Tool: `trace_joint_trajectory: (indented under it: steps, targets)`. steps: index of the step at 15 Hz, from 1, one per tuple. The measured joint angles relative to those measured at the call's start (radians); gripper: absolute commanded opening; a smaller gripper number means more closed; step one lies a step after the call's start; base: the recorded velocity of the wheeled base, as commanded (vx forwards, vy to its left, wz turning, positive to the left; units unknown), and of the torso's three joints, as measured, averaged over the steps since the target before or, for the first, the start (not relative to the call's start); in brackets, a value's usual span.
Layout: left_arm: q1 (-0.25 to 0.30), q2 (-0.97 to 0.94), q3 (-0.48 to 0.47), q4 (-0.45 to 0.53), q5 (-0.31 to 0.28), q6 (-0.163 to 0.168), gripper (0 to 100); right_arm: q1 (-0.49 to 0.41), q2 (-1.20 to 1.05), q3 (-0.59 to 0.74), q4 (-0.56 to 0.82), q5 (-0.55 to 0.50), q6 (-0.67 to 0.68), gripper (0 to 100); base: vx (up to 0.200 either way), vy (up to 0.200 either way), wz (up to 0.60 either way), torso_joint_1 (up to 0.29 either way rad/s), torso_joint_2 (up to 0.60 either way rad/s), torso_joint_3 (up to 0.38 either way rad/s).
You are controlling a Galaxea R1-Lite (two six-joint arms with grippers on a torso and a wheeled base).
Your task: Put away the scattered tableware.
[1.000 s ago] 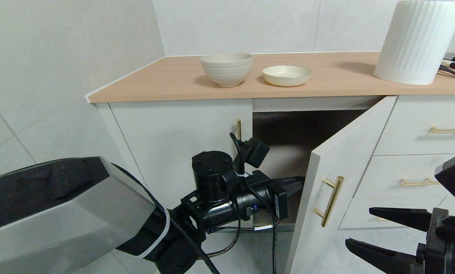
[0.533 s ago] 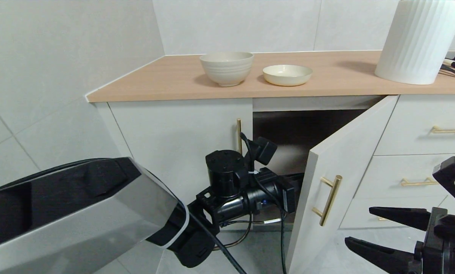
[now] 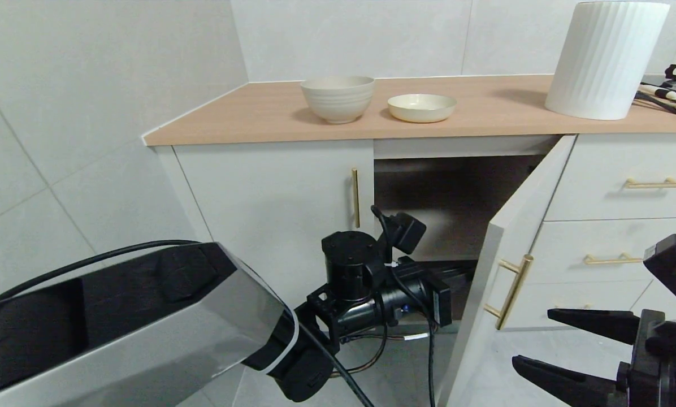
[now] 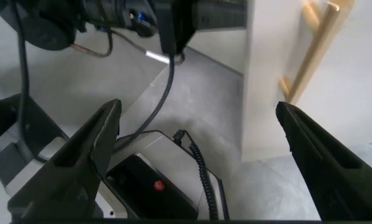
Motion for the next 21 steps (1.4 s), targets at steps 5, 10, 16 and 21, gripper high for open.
trace_joint_trajectory:
  steps: [5, 10, 16, 21]
  targets:
    - [-0.001, 0.043, -0.062, 0.001, 0.026, -0.001, 0, 0.000, 0.001, 0.002, -0.002, -0.001, -0.001, 100, 0.000, 0.000, 0.00, 0.000, 0.00, 0.000]
    - [-0.051, 0.079, -0.093, -0.033, 0.004, -0.012, 0, 0.019, -0.017, 0.002, -0.003, 0.074, 0.001, 100, 0.000, 0.000, 0.00, 0.000, 0.00, 0.000]
    - [-0.077, 0.010, 0.024, -0.130, -0.204, -0.135, 0, 0.033, -0.109, 0.038, -0.005, 0.322, -0.006, 100, 0.000, 0.000, 0.00, 0.000, 0.00, 0.000]
    - [-0.063, 0.057, -0.102, 0.053, -0.163, -0.139, 0, 0.034, -0.137, 0.040, -0.009, 0.322, -0.004, 100, 0.000, 0.000, 0.00, 0.000, 0.00, 0.000]
